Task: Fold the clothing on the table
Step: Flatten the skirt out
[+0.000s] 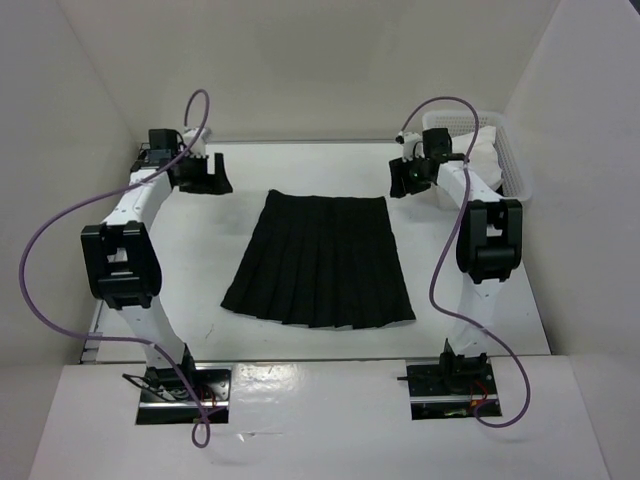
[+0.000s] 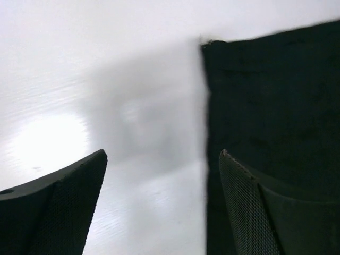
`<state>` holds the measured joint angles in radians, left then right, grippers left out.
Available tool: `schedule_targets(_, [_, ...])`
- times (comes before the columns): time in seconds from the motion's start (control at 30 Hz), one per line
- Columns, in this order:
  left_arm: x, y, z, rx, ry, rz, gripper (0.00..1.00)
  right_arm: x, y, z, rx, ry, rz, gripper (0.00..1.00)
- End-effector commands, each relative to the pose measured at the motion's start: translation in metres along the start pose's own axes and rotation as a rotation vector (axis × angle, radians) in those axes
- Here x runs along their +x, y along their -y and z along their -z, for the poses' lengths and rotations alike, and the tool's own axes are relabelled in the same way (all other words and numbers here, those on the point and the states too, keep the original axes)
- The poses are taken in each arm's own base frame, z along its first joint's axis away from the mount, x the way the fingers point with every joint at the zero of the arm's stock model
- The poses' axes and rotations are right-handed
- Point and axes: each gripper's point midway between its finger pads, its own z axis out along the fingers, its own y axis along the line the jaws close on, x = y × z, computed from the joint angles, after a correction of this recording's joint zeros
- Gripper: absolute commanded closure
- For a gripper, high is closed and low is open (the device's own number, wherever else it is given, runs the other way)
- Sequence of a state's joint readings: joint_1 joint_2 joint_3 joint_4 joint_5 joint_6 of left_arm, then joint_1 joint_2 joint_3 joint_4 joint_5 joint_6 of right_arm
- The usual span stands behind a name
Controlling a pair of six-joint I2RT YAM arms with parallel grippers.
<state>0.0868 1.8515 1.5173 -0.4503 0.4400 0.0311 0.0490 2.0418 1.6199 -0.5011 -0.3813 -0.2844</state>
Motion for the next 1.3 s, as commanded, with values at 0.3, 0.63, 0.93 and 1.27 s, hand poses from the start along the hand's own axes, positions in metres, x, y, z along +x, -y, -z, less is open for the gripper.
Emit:
schedule_targets(0.3, [-0.016, 0.009, 0.027, 0.01, 0.018, -0.027, 0.05, -0.09, -0.039, 0.041, 0.124, 0.179, 0.207, 0.31])
schedule_targets(0.63, [0.037, 0.068, -0.01, 0.032, -0.137, -0.207, 0.04, -0.043, -0.055, 0.036, 0.078, 0.034, 0.208, 0.3])
schedule_targets(0.93, [0.014, 0.06, -0.066, 0.078, -0.106, -0.17, 0.18, 0.013, -0.036, 0.098, 0.119, -0.002, 0.141, 0.3])
schedule_targets(1.27, [-0.001, 0.073, -0.117, 0.131, -0.11, -0.169, 0.45, 0.041, -0.027, 0.147, 0.161, 0.031, 0.079, 0.29])
